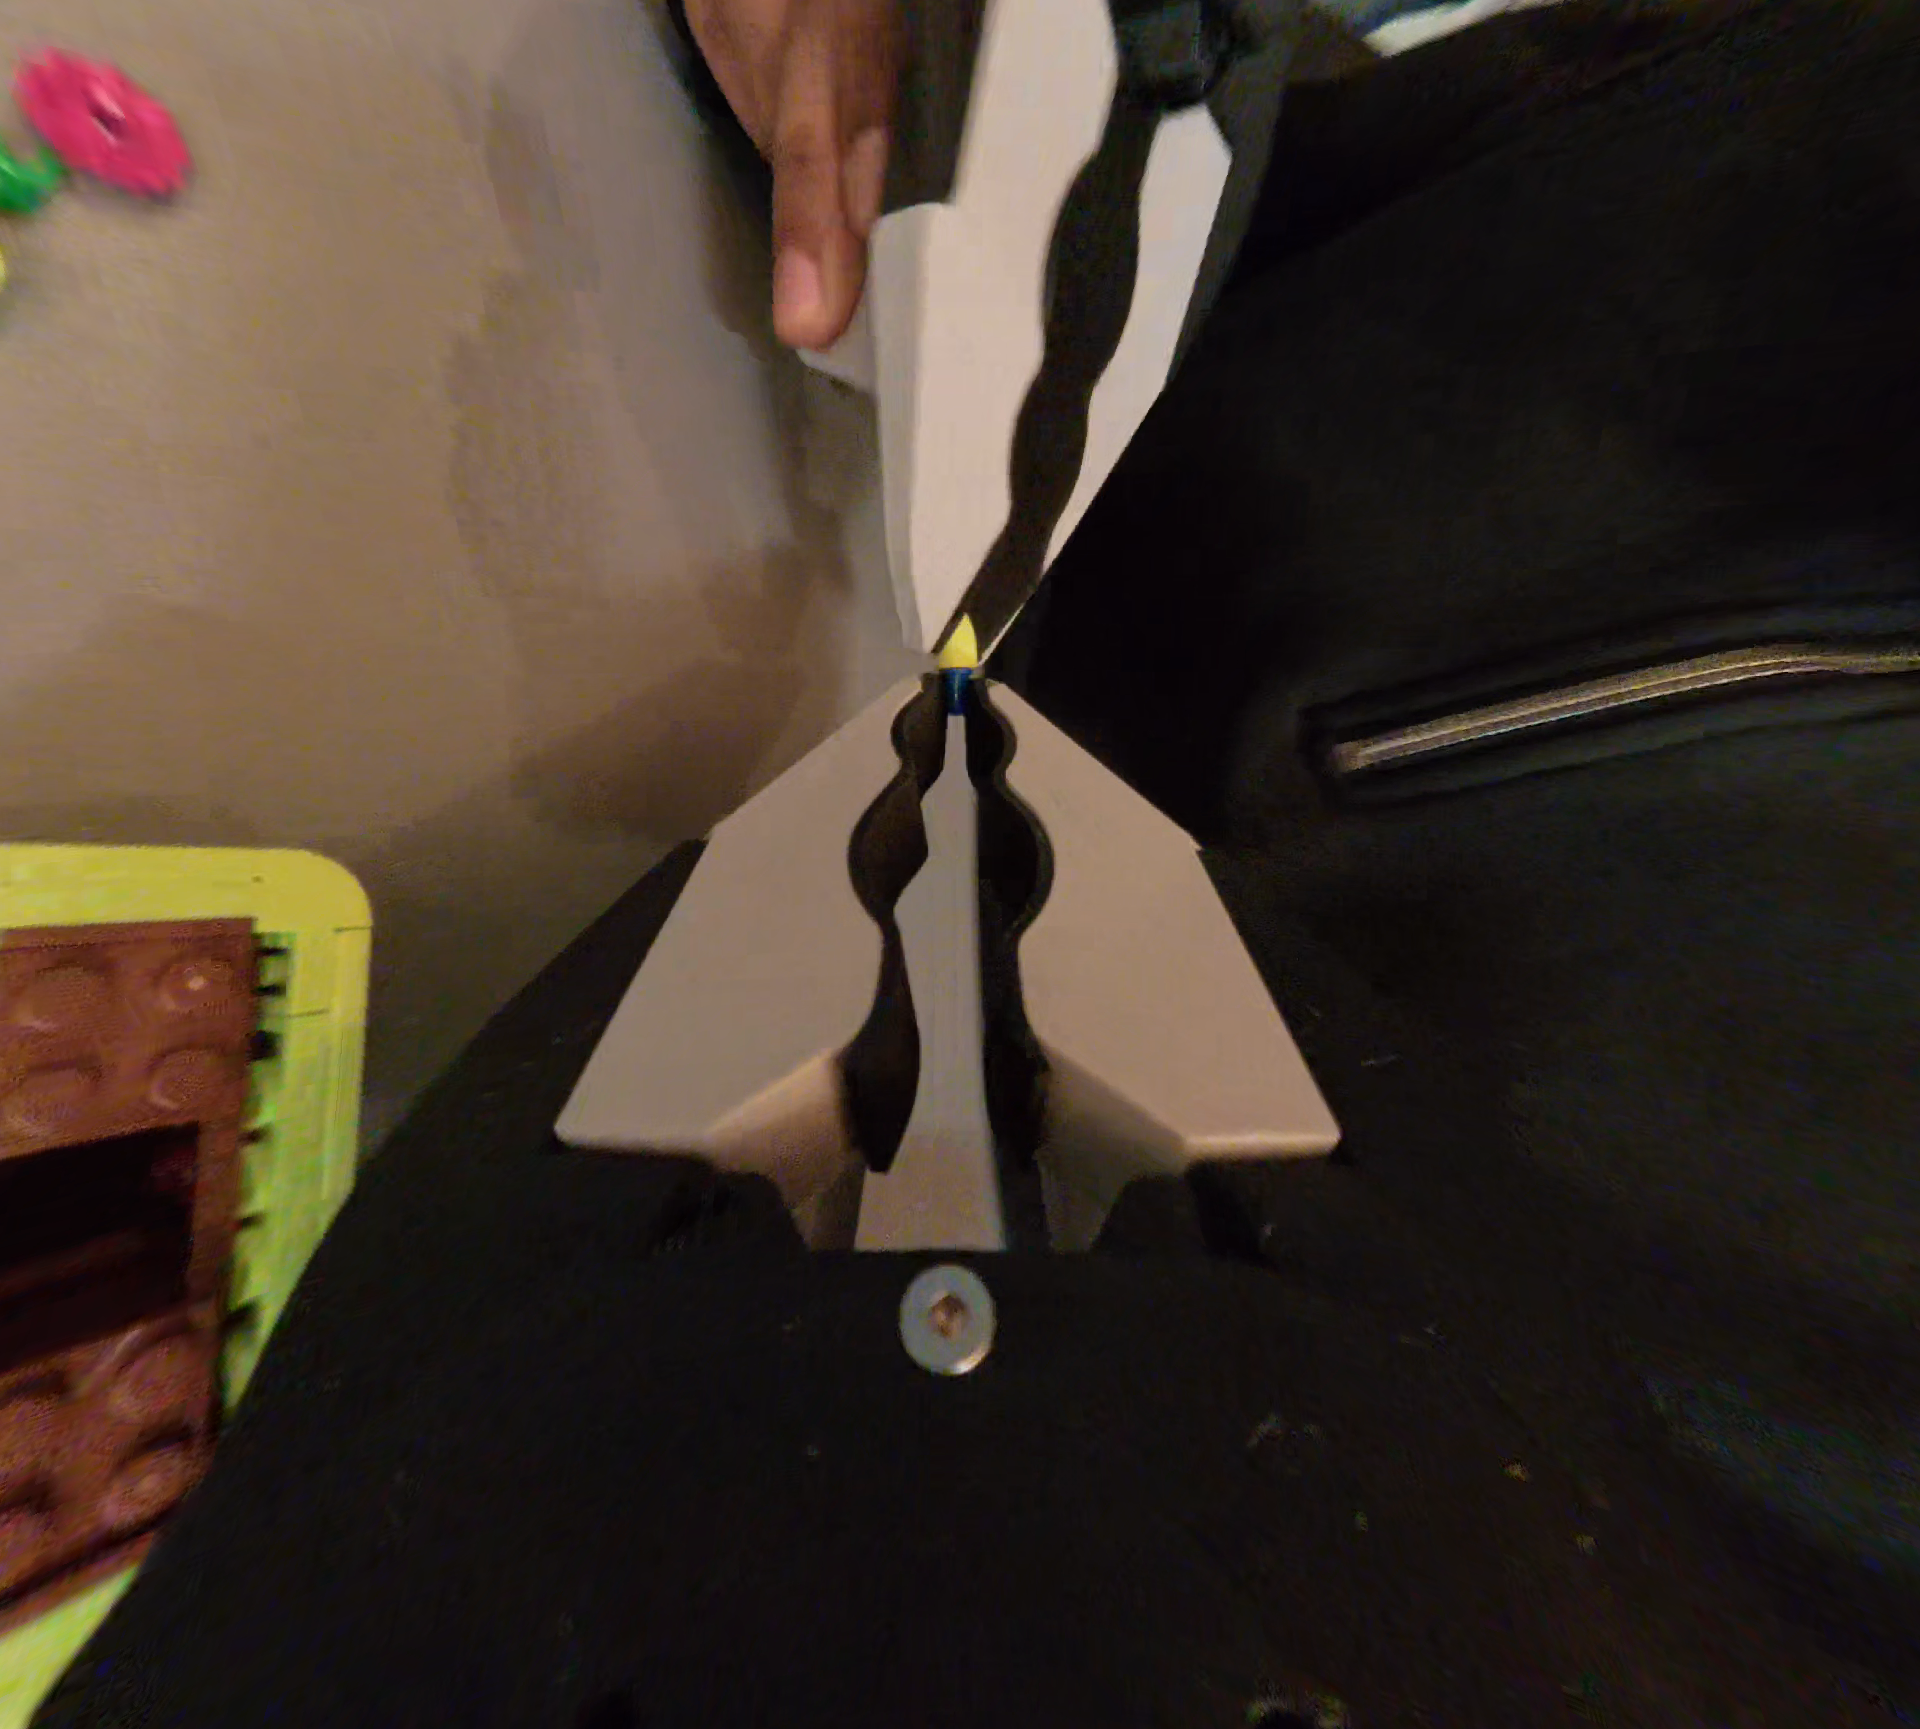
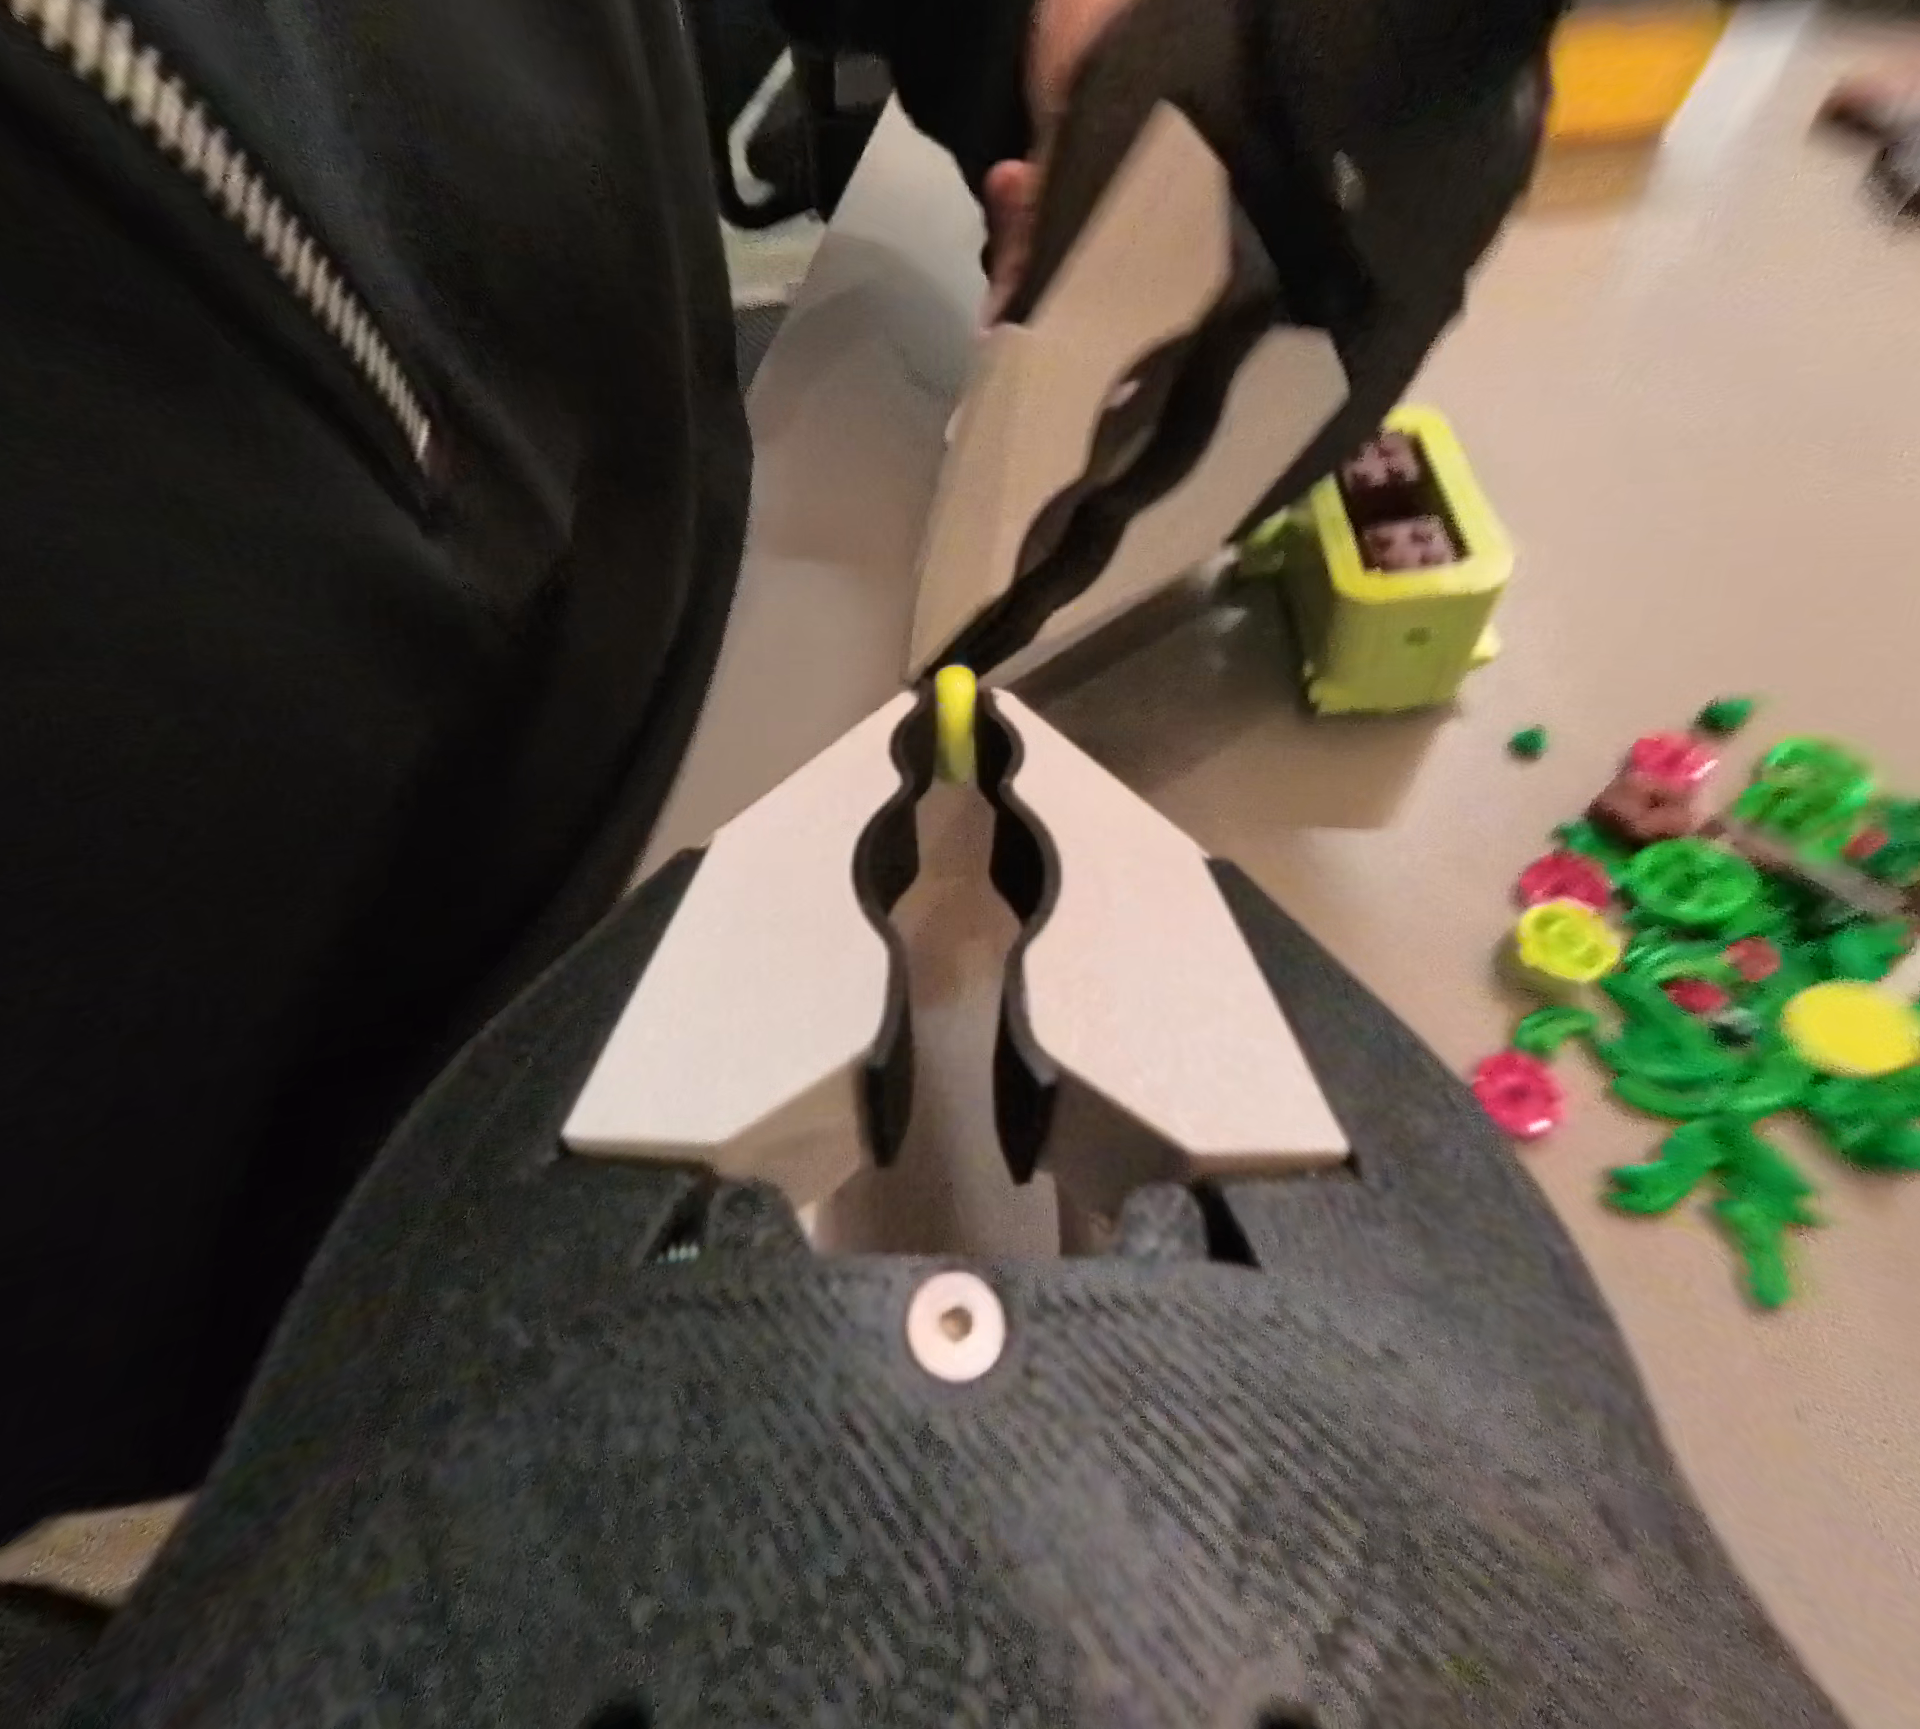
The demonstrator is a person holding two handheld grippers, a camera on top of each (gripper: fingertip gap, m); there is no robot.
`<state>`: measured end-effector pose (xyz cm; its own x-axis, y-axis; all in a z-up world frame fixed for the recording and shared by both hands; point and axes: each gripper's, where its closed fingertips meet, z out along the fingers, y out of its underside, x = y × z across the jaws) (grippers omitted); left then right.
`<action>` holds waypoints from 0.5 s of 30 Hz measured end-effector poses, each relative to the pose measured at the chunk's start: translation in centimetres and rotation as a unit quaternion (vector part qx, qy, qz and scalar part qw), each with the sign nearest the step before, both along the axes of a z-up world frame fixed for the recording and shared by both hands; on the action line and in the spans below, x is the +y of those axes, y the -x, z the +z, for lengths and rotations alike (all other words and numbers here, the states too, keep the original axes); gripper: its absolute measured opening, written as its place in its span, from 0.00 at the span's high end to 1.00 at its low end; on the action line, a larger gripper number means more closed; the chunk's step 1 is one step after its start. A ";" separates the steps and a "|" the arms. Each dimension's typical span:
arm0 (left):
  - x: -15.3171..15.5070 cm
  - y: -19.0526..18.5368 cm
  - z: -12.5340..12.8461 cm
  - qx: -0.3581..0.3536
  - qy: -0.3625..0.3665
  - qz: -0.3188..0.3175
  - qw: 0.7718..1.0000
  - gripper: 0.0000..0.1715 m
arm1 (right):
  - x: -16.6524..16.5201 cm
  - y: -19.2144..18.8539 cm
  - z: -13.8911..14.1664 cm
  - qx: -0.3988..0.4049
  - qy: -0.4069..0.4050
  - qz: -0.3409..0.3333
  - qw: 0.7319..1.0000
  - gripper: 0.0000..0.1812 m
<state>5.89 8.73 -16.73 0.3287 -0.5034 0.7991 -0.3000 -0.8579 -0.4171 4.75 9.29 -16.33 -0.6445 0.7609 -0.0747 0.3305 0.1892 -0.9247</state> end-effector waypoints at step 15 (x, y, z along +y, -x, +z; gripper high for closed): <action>1.1 0.6 1.6 0.010 -0.077 0.051 0.996 0.99 | 0.9 0.3 1.7 -0.073 0.196 -0.007 0.978 0.97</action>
<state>5.26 9.80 -15.13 0.3998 -0.5819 0.7082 -0.2240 -0.8113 -0.5400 4.42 10.14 -14.67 -0.5948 0.6641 -0.4530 0.4645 -0.1760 -0.8679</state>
